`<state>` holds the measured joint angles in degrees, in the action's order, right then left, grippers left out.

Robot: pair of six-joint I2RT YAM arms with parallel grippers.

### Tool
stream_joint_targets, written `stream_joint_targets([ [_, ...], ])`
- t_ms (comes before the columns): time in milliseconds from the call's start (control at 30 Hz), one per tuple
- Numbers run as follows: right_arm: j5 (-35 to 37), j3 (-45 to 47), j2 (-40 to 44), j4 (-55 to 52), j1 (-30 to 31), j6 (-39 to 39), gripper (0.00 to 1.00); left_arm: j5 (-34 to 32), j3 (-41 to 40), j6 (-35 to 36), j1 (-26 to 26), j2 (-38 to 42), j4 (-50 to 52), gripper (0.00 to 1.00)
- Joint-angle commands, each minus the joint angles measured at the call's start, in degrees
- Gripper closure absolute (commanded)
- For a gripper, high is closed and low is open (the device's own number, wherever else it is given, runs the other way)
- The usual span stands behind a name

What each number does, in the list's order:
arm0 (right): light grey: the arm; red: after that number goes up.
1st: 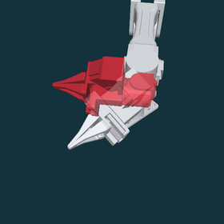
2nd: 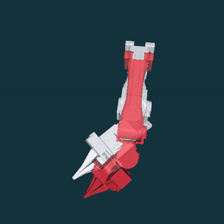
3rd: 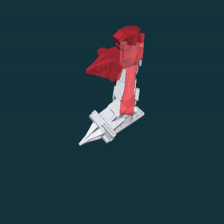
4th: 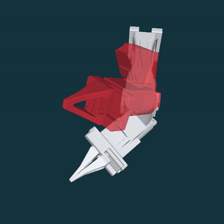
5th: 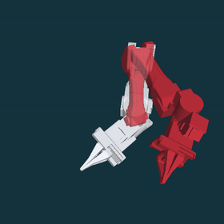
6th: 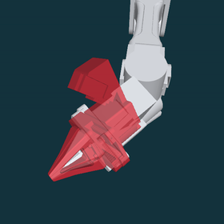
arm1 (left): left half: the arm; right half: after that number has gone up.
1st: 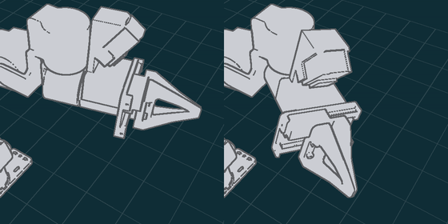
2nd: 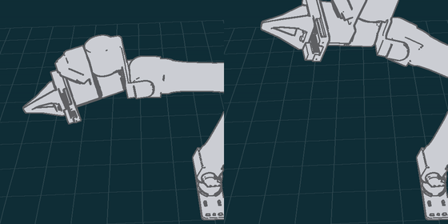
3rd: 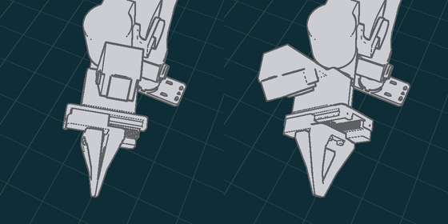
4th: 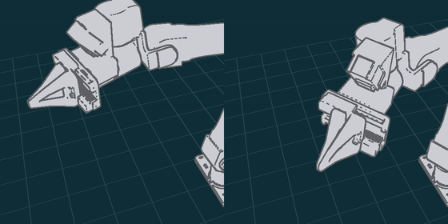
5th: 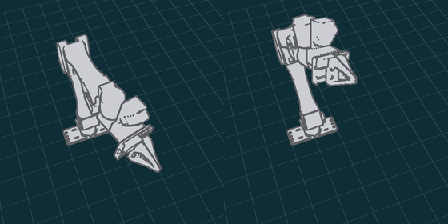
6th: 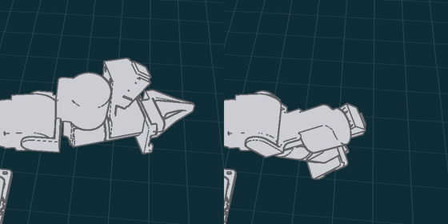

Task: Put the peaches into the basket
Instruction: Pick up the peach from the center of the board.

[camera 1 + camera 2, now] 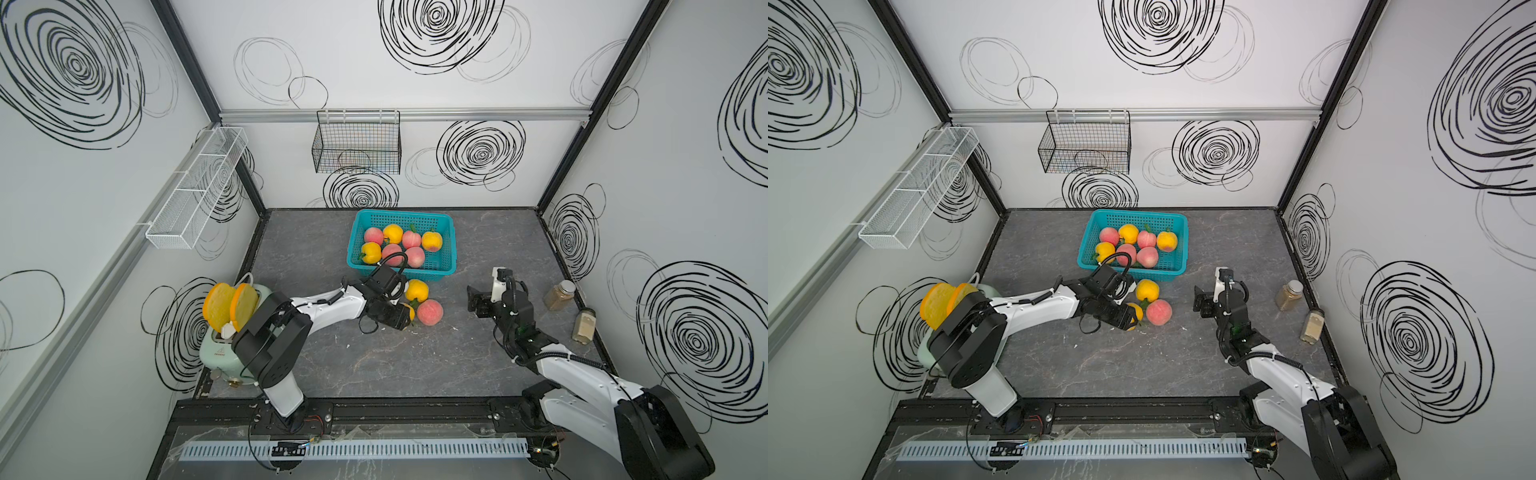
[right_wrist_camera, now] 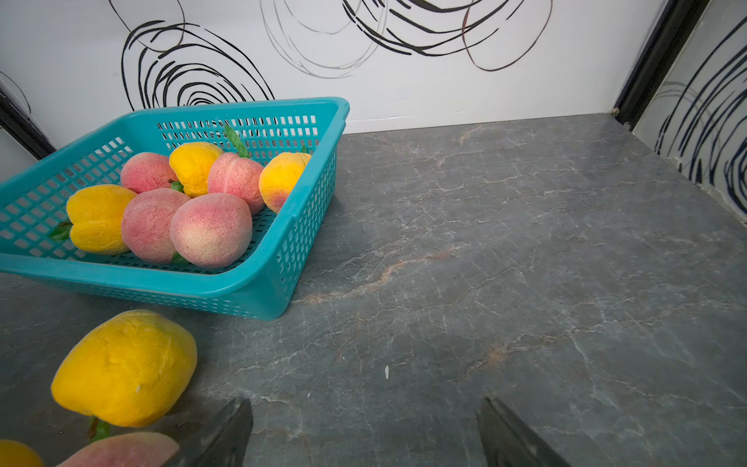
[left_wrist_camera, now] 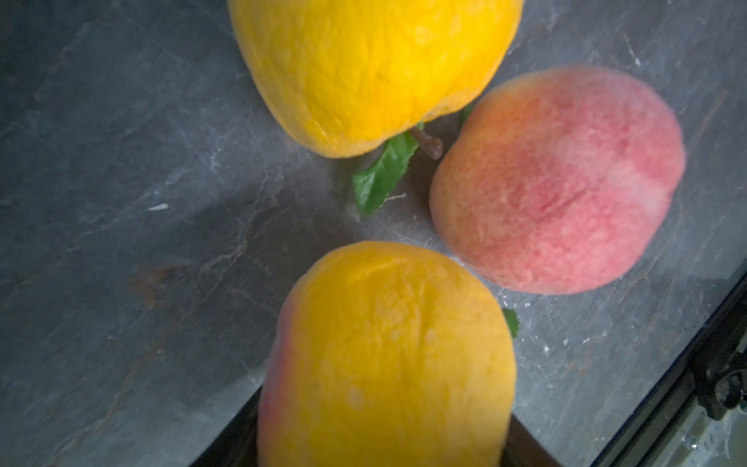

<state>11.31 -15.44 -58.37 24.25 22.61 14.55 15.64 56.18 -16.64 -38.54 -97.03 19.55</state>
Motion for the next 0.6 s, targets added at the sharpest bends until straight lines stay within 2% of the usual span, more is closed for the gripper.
stream_joint_targets([
  [0,-0.41,-1.70,-0.25,1.24,-0.37,0.55,0.09,0.75,0.68,0.93,0.40,1.47,-0.90,0.58],
  [567,-1.37,-1.70,-0.61,1.61,-0.73,1.01,0.09,1.02,1.47,0.55,0.40,2.55,-0.89,0.58],
])
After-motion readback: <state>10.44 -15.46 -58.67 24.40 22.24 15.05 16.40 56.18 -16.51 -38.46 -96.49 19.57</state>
